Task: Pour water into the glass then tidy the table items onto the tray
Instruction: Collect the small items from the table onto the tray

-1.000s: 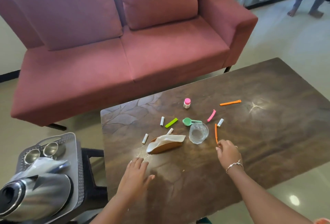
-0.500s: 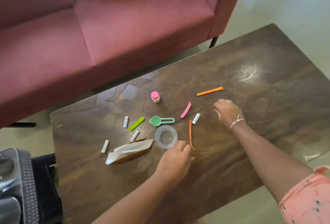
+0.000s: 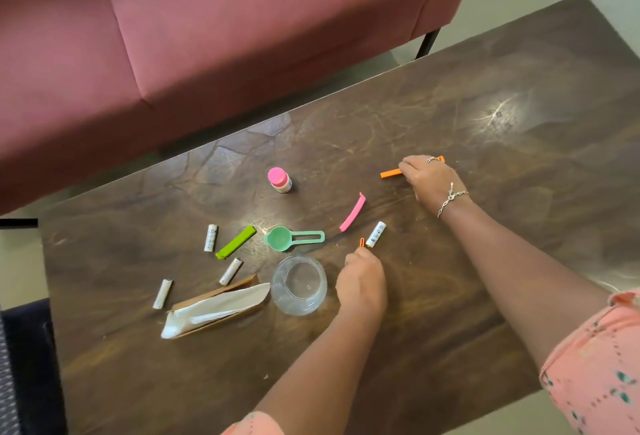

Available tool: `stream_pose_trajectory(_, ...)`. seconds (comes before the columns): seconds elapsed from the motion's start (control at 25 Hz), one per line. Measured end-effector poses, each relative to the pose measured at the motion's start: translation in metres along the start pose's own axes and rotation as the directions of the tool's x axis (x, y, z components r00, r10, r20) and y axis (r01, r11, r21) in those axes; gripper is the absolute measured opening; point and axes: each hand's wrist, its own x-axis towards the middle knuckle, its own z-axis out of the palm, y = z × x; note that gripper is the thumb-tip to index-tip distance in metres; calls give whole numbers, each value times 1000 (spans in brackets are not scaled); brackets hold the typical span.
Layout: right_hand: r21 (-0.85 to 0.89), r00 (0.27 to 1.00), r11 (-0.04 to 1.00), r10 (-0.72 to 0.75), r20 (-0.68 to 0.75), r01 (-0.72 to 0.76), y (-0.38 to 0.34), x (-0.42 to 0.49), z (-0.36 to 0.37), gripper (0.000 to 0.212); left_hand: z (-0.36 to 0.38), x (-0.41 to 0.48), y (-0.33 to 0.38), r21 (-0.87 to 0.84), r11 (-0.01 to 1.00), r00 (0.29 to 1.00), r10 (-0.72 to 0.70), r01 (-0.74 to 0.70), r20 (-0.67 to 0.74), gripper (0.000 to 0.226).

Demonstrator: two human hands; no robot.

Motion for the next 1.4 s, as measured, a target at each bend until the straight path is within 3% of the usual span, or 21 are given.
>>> stream_pose_trajectory(0.16,-41,998,999,-22,-60,19,10,6,14,29,8,11,6,-119,993,999,9,-4,39,36)
stream_pose_trajectory(0.2,-63,997,997,-36,-70,31,11,5,18,21,-3,5,6,-117,993,998,-27,32,49,32)
stream_pose_trajectory(0.28,-103,995,993,-64,-82,55,15,7,22,27,-8,9,5,-151,979,991,-132,135,28,13)
stream_pose_trajectory(0.32,-123,995,991,-68,-73,59,16,8,23,27,-6,11,7,-145,973,982,-165,177,92,14)
stream_pose_trajectory(0.44,-138,989,989,-73,-127,56,15,6,20,9,-5,5,6,-196,963,977,-158,184,142,11)
stream_pose_trajectory(0.6,-44,978,996,70,-197,-80,8,1,4,27,-31,-17,12,-221,965,983,-106,138,153,15)
stream_pose_trajectory(0.72,69,931,980,198,-307,-185,-9,-5,-14,30,-53,-40,-1,-310,950,999,-41,43,14,11)
stream_pose_trajectory(0.8,125,907,979,199,-371,-164,-29,-9,-25,22,-65,-48,-24,-407,913,993,-20,-29,-115,10)
stream_pose_trajectory(0.96,234,882,966,203,-426,-109,-100,-5,-48,13,-86,-64,-91,-657,752,967,-127,-51,-220,20)
stream_pose_trajectory(1.16,411,867,912,196,-457,10,-230,3,-69,14,-105,-102,-195,-824,566,921,-306,-29,-242,17)
stream_pose_trajectory(1.4,669,932,739,178,-316,86,-423,19,-71,14,-128,-166,-363,-815,576,798,-516,55,-311,7)
